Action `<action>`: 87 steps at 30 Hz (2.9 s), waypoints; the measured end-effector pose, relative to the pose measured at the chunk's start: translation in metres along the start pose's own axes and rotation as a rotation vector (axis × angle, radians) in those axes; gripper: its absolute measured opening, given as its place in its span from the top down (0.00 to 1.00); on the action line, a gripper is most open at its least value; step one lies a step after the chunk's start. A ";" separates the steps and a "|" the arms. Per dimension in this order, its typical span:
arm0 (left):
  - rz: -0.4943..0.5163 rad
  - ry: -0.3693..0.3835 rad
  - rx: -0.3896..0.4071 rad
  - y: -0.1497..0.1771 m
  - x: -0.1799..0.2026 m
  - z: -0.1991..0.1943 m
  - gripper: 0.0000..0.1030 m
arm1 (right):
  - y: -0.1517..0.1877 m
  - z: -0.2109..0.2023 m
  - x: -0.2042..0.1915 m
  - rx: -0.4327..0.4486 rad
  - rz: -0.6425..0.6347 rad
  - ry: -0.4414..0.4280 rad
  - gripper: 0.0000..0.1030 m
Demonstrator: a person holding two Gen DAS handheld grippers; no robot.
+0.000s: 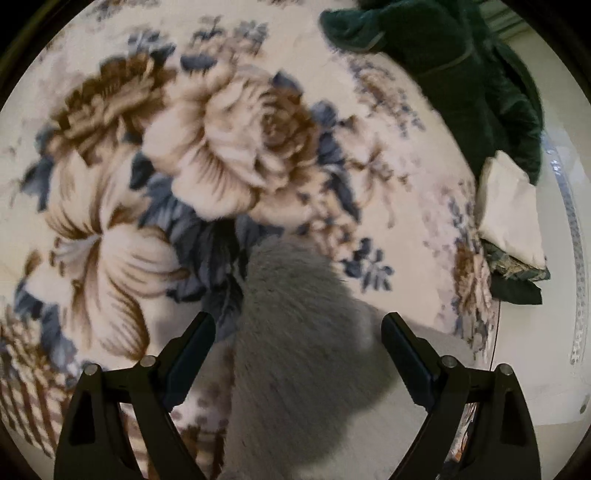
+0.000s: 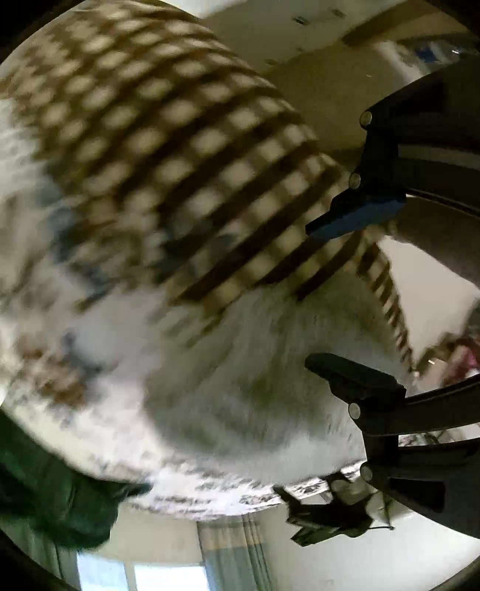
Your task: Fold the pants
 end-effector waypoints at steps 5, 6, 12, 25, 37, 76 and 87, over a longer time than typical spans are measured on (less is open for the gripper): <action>0.171 -0.048 0.019 0.005 0.042 -0.023 0.11 | -0.015 -0.010 -0.042 0.037 -0.089 0.005 0.35; 0.191 -0.046 0.007 0.006 0.049 -0.022 0.11 | -0.016 -0.008 -0.055 0.057 -0.139 0.060 0.35; 0.410 0.019 -0.131 0.025 0.138 0.015 0.11 | 0.003 0.020 -0.095 0.061 -0.330 0.290 0.35; 0.559 -0.121 -0.389 0.060 0.192 0.153 0.09 | 0.030 0.030 -0.034 0.021 -0.143 0.211 0.35; 0.519 -0.103 -0.383 0.055 0.184 0.150 0.09 | 0.047 0.018 0.005 -0.065 -0.078 0.138 0.34; -0.105 0.084 -0.133 0.103 -0.035 0.000 0.03 | -0.001 0.082 -0.010 -0.214 -0.037 -0.460 0.09; -0.125 0.230 -0.144 0.102 -0.039 0.007 0.51 | -0.001 0.092 -0.059 -0.228 -0.196 -0.330 0.44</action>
Point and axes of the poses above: each gripper's, at about its wrist camera, not at the fingertips, and z roughly the way its jaws point, x to its right, y to its underside, the point moved 5 cm from there along z, roughly the way its jaws point, and after that the axes turned 2 degrees about -z, right-handed, at the moved point
